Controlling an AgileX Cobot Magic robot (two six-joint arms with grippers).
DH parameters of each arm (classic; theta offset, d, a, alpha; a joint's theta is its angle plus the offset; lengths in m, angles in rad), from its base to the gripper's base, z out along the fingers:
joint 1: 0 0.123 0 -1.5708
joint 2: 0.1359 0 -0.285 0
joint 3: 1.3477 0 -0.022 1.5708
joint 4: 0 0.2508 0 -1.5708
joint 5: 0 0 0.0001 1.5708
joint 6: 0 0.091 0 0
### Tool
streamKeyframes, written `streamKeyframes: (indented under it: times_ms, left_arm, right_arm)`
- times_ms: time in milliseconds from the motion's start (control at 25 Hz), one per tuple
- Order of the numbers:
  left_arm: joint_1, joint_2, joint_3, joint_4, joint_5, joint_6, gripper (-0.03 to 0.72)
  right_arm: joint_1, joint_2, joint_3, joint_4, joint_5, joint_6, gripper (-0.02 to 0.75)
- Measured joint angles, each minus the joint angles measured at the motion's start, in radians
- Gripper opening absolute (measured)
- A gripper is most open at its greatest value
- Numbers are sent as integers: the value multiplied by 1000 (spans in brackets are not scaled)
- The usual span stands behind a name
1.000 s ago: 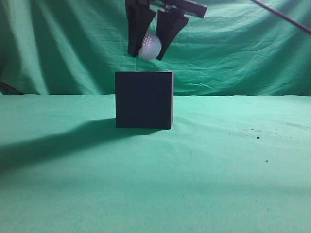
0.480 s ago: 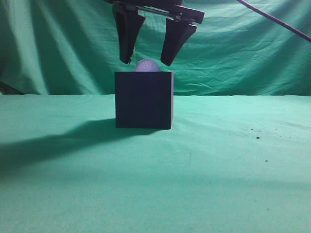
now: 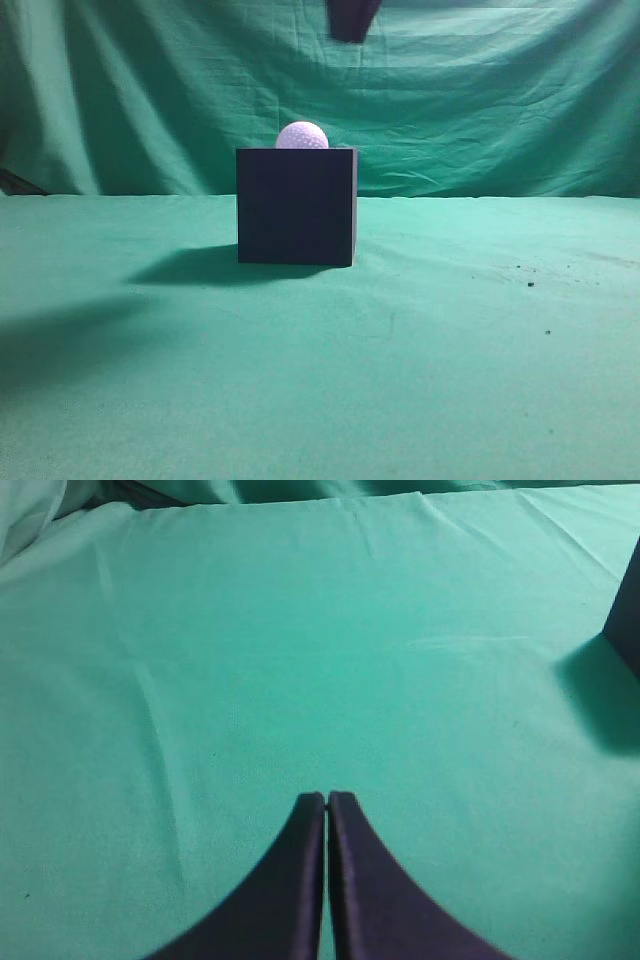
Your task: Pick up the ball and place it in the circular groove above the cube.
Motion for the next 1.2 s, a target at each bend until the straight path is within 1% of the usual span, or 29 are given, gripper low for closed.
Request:
streamKeyframes:
  times_ms: [40,160,320,400,600,960,1080,1200]
  left_arm:
    - [0,0,0,0,0,0,0]
    - [0,0,0,0,0,0,0]
    - [0,0,0,0,0,0,0]
    - [0,0,0,0,0,0,0]
    - [0,0,0,0,0,0,0]
    - [0,0,0,0,0,0,0]
    - [0,0,0,0,0,0,0]
    - [0,0,0,0,0,0,0]
  right_arm:
    - [0,-22,0,-41,20,28,0]
    - [0,-94,0,-142,47,110,0]
    - [0,-246,67,-155,49,160,0]
    - [0,-333,132,-144,51,174,0]
    - [0,-581,363,-84,33,184,0]
    - [0,-979,775,66,-268,180,0]
    - [0,-1078,863,97,-300,178,0]
    - [0,-1143,895,78,-265,176,0]
